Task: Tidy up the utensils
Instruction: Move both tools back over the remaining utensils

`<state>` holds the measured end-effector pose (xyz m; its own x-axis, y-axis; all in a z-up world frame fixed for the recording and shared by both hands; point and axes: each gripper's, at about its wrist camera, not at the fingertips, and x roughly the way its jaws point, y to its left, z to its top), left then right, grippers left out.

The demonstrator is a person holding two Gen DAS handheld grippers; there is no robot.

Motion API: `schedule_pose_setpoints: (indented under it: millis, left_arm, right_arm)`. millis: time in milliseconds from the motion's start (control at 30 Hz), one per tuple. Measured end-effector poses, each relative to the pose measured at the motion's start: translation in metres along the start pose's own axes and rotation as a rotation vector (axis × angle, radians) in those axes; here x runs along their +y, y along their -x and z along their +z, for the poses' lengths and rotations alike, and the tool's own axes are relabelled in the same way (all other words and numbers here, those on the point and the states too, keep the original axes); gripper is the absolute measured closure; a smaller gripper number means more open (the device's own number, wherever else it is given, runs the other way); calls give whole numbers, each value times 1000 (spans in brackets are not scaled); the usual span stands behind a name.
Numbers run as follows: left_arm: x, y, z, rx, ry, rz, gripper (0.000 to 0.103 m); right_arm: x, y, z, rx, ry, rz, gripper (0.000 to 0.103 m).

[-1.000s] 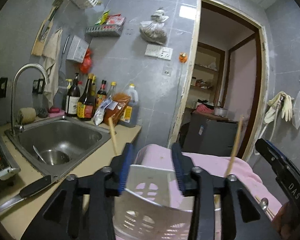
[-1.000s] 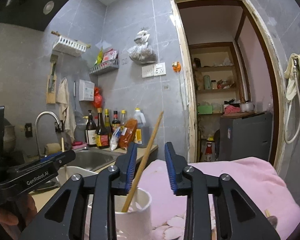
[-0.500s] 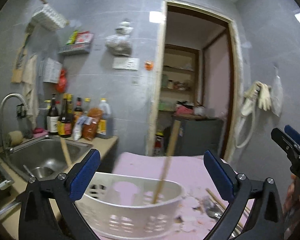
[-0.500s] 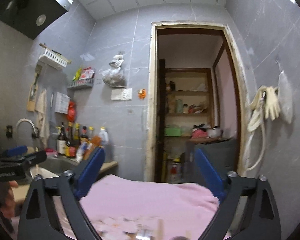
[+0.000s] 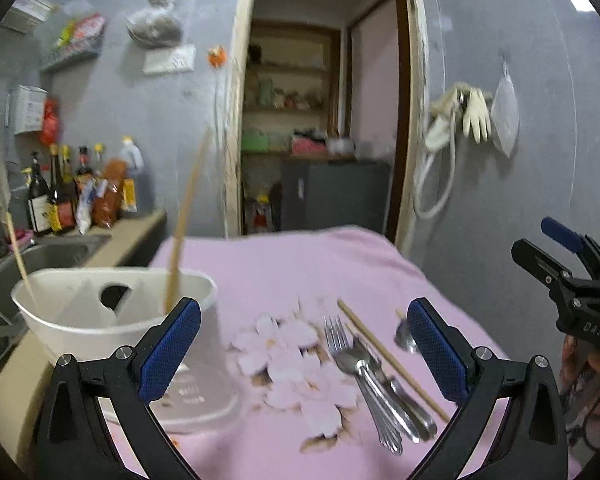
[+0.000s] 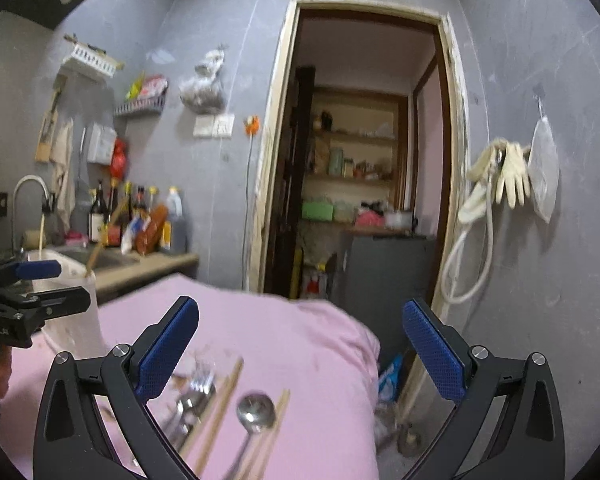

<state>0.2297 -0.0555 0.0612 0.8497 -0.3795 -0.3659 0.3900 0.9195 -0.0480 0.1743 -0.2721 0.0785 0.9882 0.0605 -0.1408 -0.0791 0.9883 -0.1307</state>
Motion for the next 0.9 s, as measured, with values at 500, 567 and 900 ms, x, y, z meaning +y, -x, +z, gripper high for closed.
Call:
schedule_pose_setpoints:
  millis: [500, 567, 900]
  left_arm:
    - [-27, -72, -35, 367, -62, -91, 31]
    - [-29, -80, -40, 409, -64, -109, 42]
    - [-34, -111, -54, 559, -95, -115, 60]
  right_arm:
    - [-33, -47, -51, 380, -41, 90, 28]
    - [-33, -52, -56, 423, -43, 117, 36]
    - [-28, -65, -74, 556, -41, 205, 52]
